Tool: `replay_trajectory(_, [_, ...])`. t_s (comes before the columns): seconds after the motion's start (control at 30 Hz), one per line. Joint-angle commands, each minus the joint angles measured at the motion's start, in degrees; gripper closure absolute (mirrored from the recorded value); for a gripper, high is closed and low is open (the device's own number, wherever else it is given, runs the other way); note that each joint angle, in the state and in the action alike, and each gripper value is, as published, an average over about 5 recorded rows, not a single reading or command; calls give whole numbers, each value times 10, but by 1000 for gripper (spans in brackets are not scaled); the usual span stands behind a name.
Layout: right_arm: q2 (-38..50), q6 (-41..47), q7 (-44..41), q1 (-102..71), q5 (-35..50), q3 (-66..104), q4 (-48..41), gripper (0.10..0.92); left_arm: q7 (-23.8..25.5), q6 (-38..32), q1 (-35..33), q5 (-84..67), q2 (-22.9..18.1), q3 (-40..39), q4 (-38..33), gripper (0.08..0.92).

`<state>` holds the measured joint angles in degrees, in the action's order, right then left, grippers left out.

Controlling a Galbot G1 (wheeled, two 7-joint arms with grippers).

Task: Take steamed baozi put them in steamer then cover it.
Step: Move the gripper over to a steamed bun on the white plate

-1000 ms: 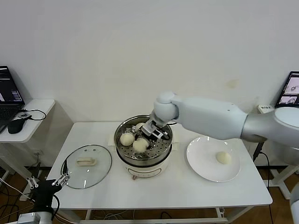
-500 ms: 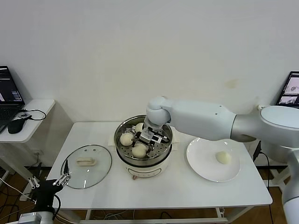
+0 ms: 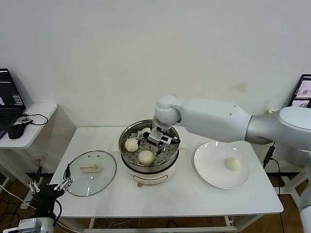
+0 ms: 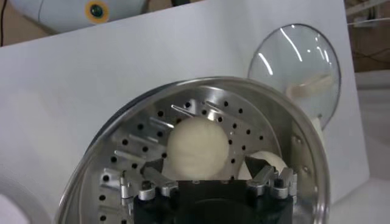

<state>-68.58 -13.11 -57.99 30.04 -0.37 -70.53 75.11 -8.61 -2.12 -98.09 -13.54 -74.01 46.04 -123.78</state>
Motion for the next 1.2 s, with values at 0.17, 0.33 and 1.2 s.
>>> replay_trajectory(0.17, [168,177,-14,53,57,36,79,203,1,6,8,-1,5,-1,-2,177])
replay_trajectory(0.33, [273,273,-14,46,63,41,131,203,2,12,15,1,10,-10,-7,177])
replay_trajectory(1.2, [374,207,-33,-376,-130,367,-31,203,4,12,7,20,13,-25,9,177])
